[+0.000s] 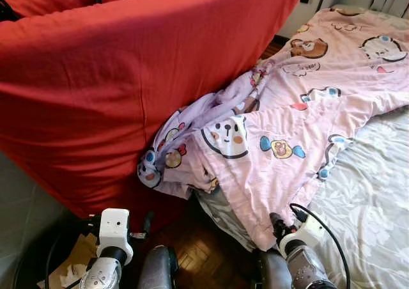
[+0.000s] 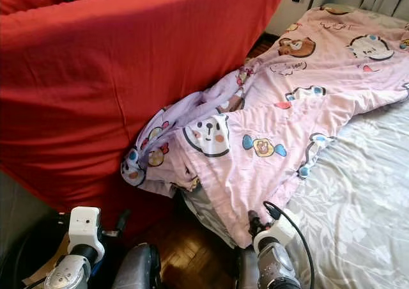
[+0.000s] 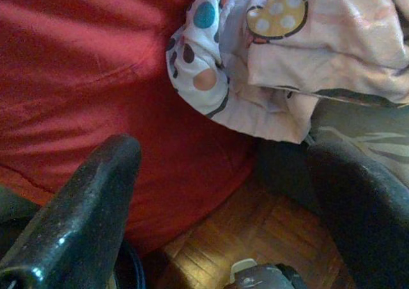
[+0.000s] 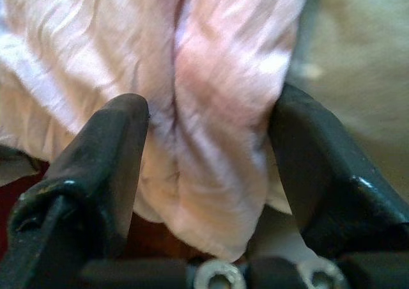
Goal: Clean up the room
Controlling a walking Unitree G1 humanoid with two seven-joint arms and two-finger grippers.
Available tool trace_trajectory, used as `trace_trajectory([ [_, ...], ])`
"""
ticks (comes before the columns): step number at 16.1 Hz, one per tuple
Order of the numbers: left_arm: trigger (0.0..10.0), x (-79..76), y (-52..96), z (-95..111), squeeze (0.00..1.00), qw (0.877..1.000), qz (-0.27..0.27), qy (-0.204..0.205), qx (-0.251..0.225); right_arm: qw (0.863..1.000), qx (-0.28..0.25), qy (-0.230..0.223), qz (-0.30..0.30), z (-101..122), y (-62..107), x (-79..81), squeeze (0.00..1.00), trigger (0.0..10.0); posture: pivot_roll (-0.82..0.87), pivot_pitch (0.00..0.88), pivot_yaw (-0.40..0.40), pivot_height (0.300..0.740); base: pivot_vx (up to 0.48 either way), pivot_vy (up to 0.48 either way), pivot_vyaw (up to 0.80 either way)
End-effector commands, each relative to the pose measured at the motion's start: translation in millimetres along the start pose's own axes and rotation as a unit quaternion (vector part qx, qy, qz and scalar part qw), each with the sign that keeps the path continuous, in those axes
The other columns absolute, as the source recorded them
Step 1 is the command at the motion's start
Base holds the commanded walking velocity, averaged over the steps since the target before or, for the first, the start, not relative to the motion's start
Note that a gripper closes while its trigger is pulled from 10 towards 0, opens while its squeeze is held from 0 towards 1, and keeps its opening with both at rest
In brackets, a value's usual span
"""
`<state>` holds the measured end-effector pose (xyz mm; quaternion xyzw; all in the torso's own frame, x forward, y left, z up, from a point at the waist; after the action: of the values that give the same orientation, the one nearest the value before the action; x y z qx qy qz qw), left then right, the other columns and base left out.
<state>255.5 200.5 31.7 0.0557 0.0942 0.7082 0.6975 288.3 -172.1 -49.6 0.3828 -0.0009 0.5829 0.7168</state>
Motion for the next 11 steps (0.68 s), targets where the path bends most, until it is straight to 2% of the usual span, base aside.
trace_trajectory([
  [1,10.0,1.9,3.5,-1.0,0.00,1.000,0.000,-0.011,0.008,1.000,0.010,-0.014,0.000,-6.4,1.4,-1.2,0.00,10.0,0.09,0.181,0.036,0.607,0.000,0.000,0.00],
  [11,10.0,1.7,15.6,-5.5,0.00,1.000,0.000,-0.013,0.021,1.000,0.012,-0.018,-0.006,-2.5,-0.1,-1.8,0.00,10.0,0.11,0.210,0.031,0.607,0.000,0.000,0.00],
])
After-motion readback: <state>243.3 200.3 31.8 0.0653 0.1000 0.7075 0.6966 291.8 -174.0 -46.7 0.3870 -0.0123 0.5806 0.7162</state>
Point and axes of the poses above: a point about 5 cm out from each wrist's last joint towards the gripper, its own y axis pointing back from the gripper into the wrist, its own z axis along the axis of the wrist's last joint, x = y × z, the point moved 3 cm from there along -y, pointing out of the wrist towards the gripper, and after that the axes turned 8 degrees about y, right-handed, at the moved point
